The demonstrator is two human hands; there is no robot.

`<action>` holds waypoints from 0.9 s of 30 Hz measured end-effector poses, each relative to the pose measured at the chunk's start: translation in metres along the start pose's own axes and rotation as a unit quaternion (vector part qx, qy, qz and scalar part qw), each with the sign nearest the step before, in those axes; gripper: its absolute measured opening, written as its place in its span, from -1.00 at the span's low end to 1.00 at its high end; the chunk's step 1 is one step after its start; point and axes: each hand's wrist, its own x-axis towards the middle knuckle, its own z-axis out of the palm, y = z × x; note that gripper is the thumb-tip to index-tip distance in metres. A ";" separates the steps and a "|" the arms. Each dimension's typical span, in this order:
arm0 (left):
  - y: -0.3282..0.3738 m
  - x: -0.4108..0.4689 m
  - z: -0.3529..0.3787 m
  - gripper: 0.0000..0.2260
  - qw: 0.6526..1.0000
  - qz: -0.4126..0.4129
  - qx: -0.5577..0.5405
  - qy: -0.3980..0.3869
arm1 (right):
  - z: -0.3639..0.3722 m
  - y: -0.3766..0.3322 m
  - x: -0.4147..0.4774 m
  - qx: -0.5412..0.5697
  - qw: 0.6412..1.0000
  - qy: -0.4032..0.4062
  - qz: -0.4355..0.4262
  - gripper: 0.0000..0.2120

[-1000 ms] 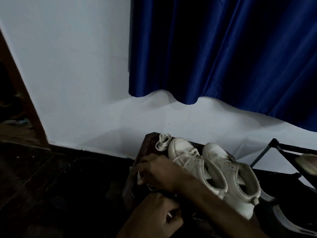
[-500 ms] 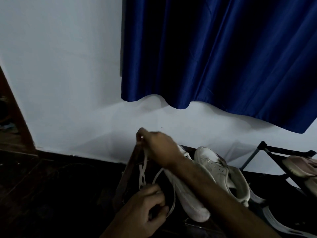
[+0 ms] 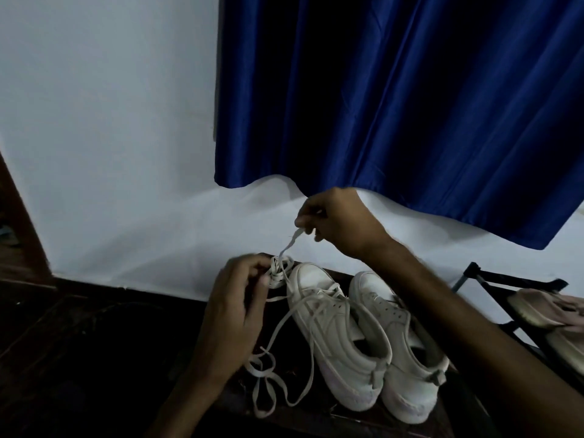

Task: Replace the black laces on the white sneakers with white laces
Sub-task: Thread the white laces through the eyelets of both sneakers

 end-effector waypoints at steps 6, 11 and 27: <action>0.027 0.056 0.023 -0.76 0.970 -0.130 -0.159 -0.128 | -0.003 -0.003 -0.026 0.031 0.999 -0.036 -0.012 -0.86; 0.022 0.052 0.037 -0.76 0.937 -0.221 -0.204 -0.176 | 0.000 0.011 -0.043 -0.012 1.000 -0.024 0.013 -0.81; 0.006 0.020 0.096 -0.89 0.965 -0.204 -0.020 -0.163 | 0.008 0.072 -0.102 -0.088 0.983 -0.125 0.105 -0.79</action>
